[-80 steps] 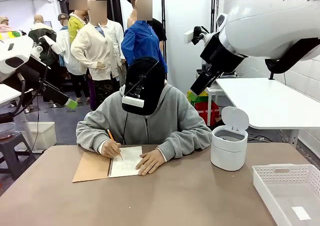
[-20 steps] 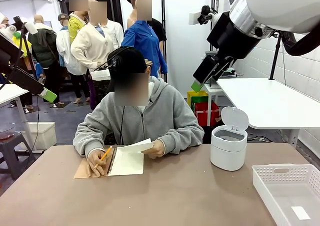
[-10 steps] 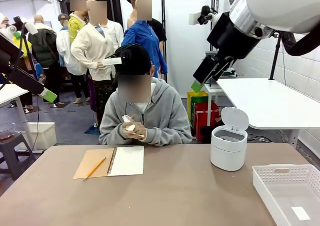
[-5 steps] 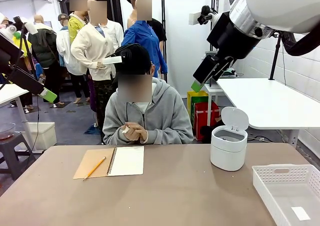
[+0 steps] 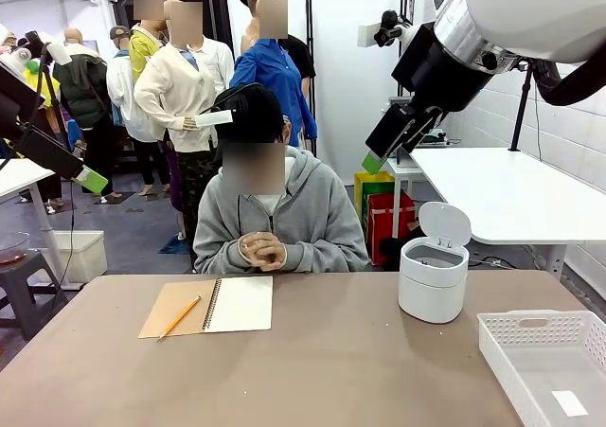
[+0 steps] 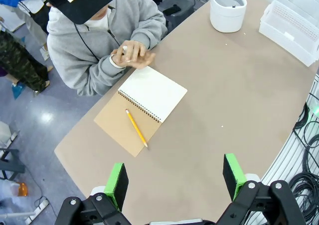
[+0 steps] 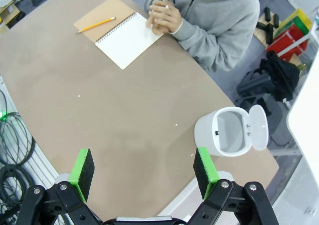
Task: Sort the paper based on its condition.
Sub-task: If a person hands you a paper, place it in the Organizing basket , and if it's crumpled, put it in the Trash can.
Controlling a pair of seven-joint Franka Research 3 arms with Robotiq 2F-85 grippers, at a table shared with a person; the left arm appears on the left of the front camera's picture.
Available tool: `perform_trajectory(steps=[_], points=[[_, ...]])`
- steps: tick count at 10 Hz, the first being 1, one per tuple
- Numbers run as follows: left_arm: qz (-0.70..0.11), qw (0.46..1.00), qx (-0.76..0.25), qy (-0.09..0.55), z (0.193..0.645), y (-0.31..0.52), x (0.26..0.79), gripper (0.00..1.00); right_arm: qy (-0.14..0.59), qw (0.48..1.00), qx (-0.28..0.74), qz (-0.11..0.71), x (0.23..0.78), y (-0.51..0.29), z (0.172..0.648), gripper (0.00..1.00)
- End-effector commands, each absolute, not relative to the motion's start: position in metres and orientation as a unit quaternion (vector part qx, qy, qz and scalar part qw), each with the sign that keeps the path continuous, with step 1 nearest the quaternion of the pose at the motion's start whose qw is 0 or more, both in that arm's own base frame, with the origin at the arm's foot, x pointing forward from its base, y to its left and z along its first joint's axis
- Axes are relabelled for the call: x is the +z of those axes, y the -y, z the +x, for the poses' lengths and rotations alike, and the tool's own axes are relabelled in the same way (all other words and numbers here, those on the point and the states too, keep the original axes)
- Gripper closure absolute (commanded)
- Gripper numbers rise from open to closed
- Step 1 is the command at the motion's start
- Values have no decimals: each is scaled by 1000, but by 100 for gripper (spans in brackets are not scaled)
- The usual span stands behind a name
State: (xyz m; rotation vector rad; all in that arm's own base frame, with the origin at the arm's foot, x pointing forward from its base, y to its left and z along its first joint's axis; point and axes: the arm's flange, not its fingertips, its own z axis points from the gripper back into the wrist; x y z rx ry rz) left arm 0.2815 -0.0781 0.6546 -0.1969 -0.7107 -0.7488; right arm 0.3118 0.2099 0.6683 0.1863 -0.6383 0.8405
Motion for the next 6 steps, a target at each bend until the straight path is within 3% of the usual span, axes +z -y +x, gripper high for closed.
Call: perform_trajectory(steps=[1, 6], points=[[-95, 864, -357, 342, 280, 78, 655, 0, 303, 859, 403, 88, 667, -210, 313, 0], [-95, 864, -357, 342, 280, 78, 655, 0, 303, 859, 403, 88, 667, -210, 313, 0]])
